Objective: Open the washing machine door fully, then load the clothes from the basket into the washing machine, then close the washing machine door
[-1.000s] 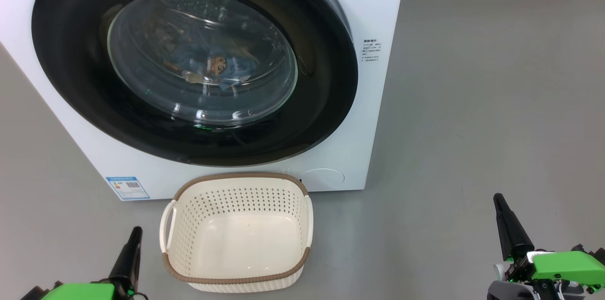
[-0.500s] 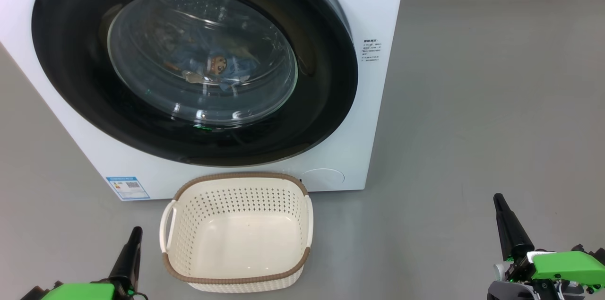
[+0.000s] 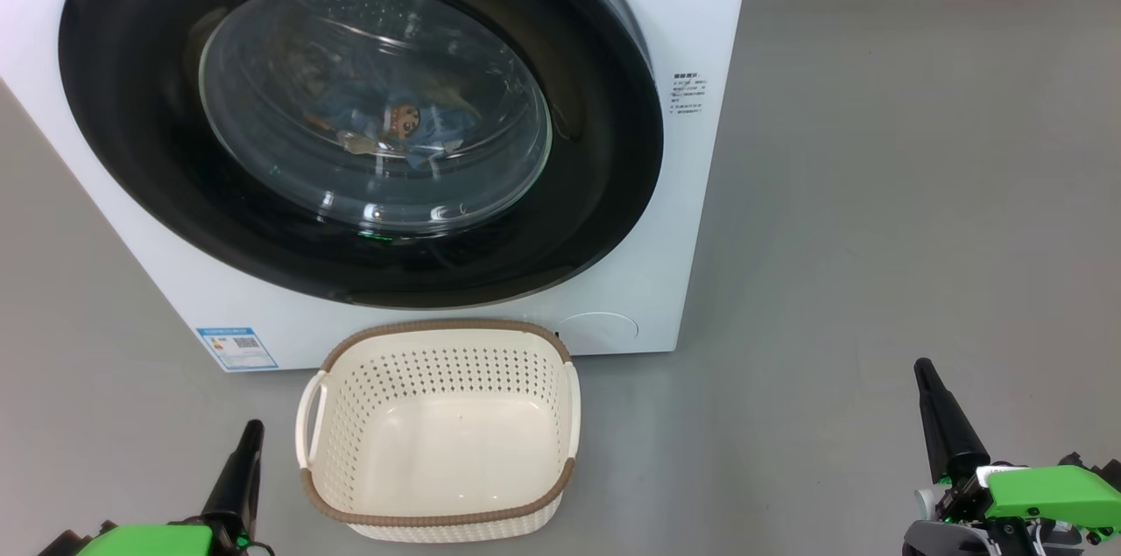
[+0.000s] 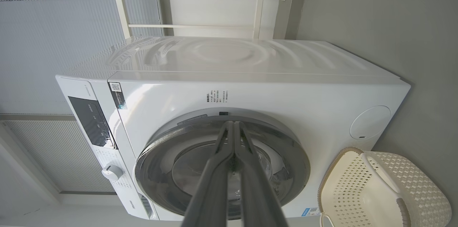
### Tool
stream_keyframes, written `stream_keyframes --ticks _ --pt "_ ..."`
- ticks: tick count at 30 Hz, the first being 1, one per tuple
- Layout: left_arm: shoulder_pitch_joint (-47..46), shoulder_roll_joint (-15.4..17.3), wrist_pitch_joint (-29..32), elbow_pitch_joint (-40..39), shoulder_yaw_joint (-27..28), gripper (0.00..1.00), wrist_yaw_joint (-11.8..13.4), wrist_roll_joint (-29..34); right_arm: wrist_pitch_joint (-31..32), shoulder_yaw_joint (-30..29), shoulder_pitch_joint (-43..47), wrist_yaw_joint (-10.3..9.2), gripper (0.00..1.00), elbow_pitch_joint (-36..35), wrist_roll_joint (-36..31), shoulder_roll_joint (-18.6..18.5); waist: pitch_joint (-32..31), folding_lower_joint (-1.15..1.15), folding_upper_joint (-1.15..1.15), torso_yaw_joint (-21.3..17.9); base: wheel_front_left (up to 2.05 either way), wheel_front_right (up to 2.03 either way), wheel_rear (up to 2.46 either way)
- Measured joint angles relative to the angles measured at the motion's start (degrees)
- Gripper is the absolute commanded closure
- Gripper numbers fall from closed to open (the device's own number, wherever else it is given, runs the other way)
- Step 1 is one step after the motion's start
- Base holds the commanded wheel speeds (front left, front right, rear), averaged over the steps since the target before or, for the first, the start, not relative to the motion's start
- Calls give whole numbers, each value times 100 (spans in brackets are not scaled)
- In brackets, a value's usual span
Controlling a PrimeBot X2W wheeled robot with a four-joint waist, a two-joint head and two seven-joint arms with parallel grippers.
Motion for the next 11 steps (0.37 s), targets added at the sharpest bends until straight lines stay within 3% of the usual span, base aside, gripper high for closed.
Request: stream_keyframes --ticks 11 --pt "-1 0 0 0 0 100 0 0 0 0 0 0 100 0 -1 1 0 0 0 0 0 0 0"
